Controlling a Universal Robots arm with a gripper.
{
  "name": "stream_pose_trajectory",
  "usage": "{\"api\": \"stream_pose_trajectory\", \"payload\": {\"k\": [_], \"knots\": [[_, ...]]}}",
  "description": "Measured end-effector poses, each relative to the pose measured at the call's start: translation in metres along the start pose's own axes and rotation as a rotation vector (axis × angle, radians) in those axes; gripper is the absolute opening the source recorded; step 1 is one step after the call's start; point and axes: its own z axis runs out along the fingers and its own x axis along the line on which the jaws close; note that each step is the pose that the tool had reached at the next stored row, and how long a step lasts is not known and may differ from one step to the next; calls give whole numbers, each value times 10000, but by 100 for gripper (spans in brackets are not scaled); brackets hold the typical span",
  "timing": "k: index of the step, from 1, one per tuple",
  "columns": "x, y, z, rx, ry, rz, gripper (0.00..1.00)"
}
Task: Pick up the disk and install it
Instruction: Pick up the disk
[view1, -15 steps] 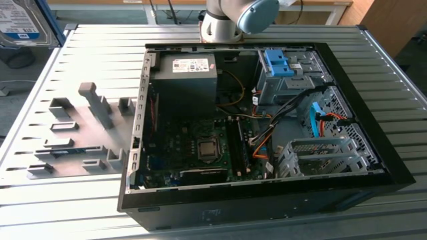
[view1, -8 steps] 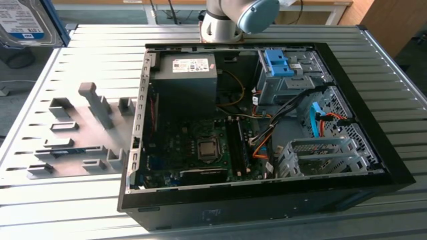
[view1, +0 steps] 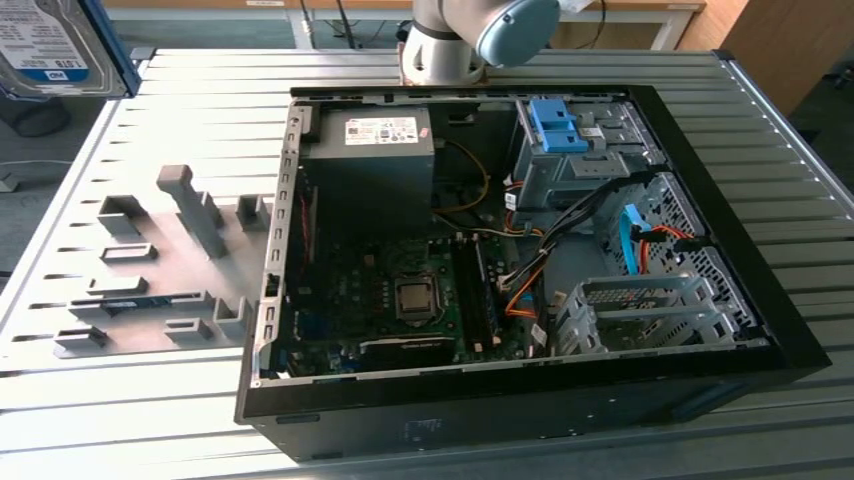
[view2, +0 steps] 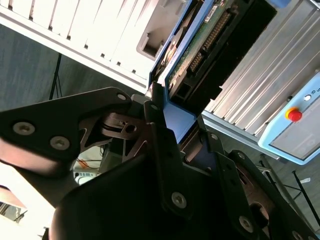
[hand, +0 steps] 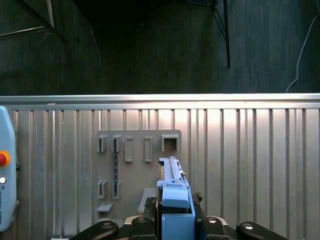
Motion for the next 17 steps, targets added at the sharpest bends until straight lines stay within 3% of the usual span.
{"api": "stream_pose_trajectory", "payload": {"k": [8, 17], "knots": [[118, -5, 3, -1, 0, -1, 36], [140, -47, 4, -1, 0, 0, 36]]}}
